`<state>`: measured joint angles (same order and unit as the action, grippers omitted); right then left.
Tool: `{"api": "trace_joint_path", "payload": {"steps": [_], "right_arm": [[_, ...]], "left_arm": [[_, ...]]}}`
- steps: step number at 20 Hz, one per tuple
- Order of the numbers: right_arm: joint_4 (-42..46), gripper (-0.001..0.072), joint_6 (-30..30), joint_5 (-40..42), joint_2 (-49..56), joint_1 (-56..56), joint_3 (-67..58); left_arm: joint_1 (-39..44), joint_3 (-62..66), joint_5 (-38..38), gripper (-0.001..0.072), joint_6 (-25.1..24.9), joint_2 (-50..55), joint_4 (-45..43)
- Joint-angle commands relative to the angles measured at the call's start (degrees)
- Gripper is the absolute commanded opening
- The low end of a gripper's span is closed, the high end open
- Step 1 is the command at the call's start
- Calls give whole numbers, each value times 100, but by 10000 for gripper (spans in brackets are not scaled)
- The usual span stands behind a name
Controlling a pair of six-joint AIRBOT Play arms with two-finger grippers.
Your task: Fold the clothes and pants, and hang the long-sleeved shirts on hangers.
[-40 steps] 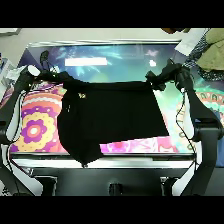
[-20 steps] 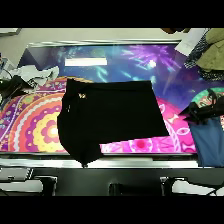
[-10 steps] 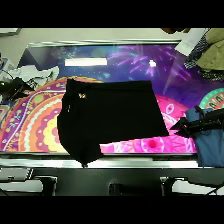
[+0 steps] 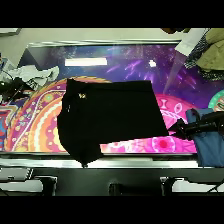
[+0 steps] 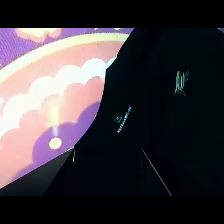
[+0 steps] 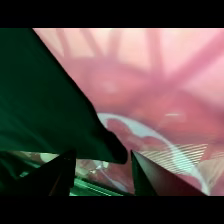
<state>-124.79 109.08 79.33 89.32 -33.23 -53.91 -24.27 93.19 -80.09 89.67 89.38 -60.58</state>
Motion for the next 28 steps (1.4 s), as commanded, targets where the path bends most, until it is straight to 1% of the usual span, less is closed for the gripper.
{"api": "trace_joint_path", "payload": {"steps": [1, 5, 6, 9, 10, 11, 12, 14, 16, 19, 22, 24, 28], "right_arm": [[-181, 418, 72, -149, 24, -2, 284], [-546, 412, 302, -461, 24, -2, 605], [-592, 389, 313, -505, 22, 11, 619], [-535, 222, 389, -603, 22, 240, 619], [-542, 190, 387, -662, 22, 317, 619], [-544, 70, 413, -697, 20, 382, 619], [-544, 31, 435, -706, 20, 417, 619], [-544, 30, 428, -678, 7, 413, 619], [-546, 30, 428, -638, -72, 415, 619], [-544, 30, 422, -634, -258, 413, 619], [-544, 30, 402, -590, -426, 415, 619], [-544, 30, 374, -538, -509, 415, 619], [-549, 30, 293, -527, -678, 415, 619]], "left_arm": [[-7, -2, -2, 481, 103, 4, -2], [-7, -2, -44, 481, 114, -7, -2], [-9, -2, -131, 481, 125, -7, -7], [-179, -393, -264, 481, 74, -205, -9], [-293, -774, -234, 481, -50, -398, -7], [-426, -1235, -170, 480, -199, -638, -4], [-581, -1838, -96, 481, -378, -953, -2], [-855, -3128, 168, 481, -538, -1659, 61], [-1001, -4321, 422, 481, -774, -2284, 358], [-992, -5657, 656, 481, -1167, -2719, 953], [-992, -6408, 798, 480, -1521, -2719, 1429], [-992, -6625, 946, 480, -1624, -2717, 1436], [-988, -6802, 990, 480, -1681, -2640, 1436]]}}
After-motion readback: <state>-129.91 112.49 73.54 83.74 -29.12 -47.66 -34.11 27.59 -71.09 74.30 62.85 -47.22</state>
